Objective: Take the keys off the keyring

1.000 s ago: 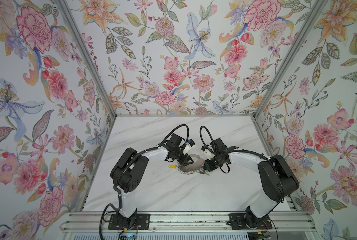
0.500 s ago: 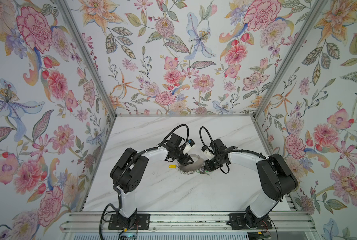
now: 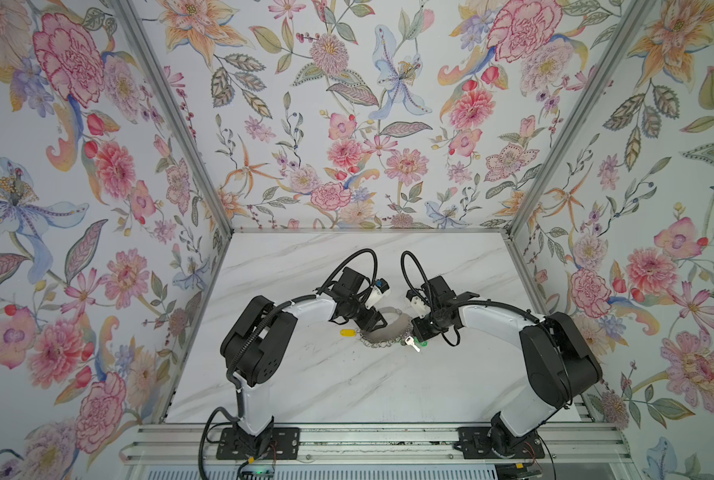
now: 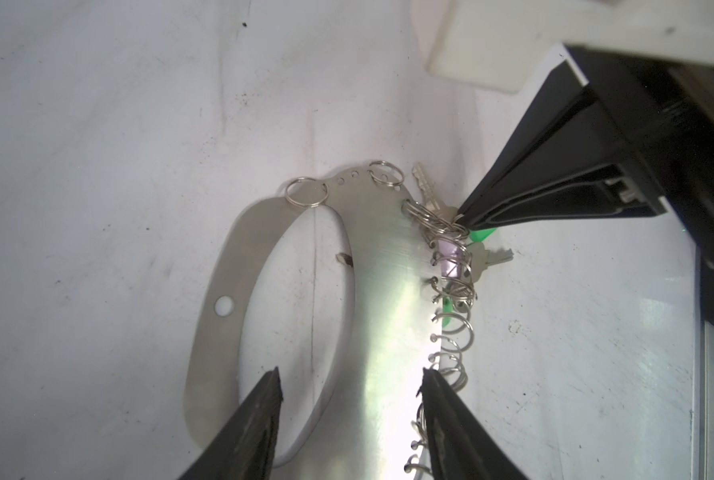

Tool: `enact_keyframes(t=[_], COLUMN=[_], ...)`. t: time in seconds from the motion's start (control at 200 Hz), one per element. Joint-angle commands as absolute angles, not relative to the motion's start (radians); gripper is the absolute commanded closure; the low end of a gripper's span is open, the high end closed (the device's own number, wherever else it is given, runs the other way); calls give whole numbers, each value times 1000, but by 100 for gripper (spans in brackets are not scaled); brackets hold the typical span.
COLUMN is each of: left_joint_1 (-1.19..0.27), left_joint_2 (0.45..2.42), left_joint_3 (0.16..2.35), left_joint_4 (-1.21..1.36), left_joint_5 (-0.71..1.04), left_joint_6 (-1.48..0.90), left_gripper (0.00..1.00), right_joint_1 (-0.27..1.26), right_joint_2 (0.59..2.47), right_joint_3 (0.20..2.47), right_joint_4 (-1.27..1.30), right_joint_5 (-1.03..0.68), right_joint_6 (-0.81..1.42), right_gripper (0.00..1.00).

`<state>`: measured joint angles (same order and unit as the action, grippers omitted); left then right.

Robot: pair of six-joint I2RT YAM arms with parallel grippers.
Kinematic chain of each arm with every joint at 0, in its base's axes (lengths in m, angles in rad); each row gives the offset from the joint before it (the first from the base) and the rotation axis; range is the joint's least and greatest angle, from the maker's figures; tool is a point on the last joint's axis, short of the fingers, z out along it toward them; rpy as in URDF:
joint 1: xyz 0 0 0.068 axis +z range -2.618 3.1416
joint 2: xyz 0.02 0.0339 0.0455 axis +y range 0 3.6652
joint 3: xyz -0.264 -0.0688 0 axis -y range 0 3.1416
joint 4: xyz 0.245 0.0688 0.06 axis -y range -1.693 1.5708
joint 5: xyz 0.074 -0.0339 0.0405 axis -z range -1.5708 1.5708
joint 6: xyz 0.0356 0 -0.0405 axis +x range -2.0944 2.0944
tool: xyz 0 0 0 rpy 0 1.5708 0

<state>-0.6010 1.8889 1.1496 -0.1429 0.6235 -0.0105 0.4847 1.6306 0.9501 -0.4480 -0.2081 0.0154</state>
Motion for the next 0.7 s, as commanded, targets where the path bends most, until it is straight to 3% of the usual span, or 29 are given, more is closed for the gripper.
enact_keyframes(t=[0.0,0.39,0.696], left_joint_1=[-592,-594,-622], left_joint_2=[1849,1824,1771], left_joint_3=[1130,1115,1086], left_joint_4=[-120,-66,107], left_joint_5=[626,645,641], left_joint_6=[-29,-52,-115], left_gripper=[43,43,44], right_joint_1=[484,488,499], right_joint_2=[1553,1453,1403], right_joint_3=[959,1021,1054], right_joint_4=[-465,-483,-483], right_joint_5=[-128,-151,-402], right_joint_6=[16,0,-49], right_gripper=[100,100,100])
